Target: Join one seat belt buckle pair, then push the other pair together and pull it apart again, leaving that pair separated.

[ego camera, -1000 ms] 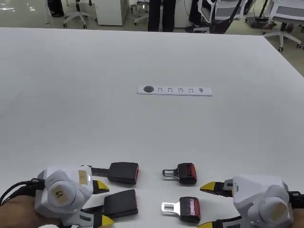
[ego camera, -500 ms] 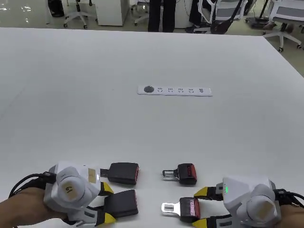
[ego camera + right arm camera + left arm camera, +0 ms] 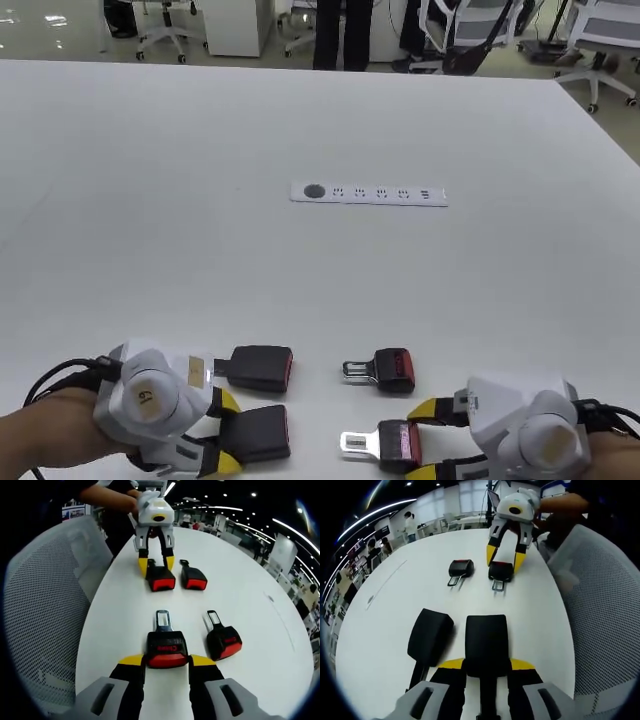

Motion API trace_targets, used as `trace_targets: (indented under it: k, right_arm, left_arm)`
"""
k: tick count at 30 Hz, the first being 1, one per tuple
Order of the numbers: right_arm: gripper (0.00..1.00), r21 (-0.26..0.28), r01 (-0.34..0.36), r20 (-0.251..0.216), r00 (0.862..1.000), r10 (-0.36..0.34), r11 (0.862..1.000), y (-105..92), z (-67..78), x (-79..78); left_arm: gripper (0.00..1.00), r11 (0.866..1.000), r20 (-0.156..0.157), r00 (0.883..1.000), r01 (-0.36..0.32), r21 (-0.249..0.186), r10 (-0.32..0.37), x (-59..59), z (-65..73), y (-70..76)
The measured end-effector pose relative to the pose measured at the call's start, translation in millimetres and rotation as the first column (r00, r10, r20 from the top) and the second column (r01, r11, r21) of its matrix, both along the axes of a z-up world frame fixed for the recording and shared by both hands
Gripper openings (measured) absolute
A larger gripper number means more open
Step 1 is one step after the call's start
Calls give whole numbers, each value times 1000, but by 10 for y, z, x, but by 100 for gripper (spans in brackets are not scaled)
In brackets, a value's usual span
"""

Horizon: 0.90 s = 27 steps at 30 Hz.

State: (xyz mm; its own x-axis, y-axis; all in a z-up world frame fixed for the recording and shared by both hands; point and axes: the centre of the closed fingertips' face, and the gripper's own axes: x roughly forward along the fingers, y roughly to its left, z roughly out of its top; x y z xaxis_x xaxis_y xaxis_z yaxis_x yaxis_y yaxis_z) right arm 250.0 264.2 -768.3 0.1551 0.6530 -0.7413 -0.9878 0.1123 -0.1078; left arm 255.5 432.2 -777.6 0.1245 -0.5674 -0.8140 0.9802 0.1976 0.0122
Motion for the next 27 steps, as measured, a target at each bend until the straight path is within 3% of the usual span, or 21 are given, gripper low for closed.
trace_targets:
  k: [27]
  right_arm:
    - [30,-37,-47,-36,998,46,998,117,4,9]
  left_arm:
    - [33,990,-44,991,127,68,-124,-27,-34,21]
